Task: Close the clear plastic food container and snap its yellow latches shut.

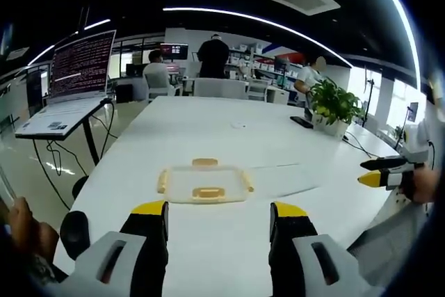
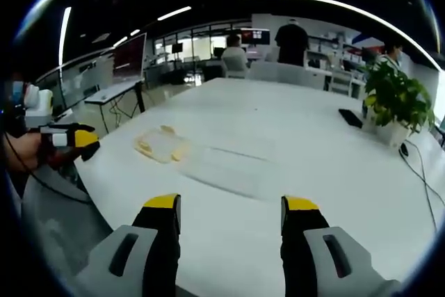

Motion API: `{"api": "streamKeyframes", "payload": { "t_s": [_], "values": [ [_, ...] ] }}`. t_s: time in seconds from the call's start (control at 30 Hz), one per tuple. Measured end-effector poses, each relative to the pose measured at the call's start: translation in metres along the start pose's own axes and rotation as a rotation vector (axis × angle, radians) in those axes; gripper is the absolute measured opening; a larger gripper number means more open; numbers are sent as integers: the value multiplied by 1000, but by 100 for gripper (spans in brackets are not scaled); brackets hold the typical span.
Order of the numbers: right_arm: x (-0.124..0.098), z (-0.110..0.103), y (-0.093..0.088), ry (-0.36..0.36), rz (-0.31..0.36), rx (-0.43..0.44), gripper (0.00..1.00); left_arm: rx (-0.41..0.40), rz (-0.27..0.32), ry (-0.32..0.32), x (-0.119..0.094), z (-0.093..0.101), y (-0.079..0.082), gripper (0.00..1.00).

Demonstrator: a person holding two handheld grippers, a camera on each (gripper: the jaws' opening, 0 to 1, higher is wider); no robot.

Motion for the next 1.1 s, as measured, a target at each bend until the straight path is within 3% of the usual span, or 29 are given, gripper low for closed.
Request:
{"api": "streamKeyframes", "payload": {
  "t_s": [1.1],
  "values": [
    [3,-3,-5,9,-34,-23,54,36,-24,-10,2,5,-5,54]
  ]
}}
Point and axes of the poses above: the point that each gripper's makers call its tool centre point, and the gripper's own axes: x roughly forward along the fingers, z roughly to its right, y roughly out of its top, the point moved 1 cm from there along -x, roughly backward along the fingers, and after that the axes turned 9 degrees about y, right-handed, at the moved point
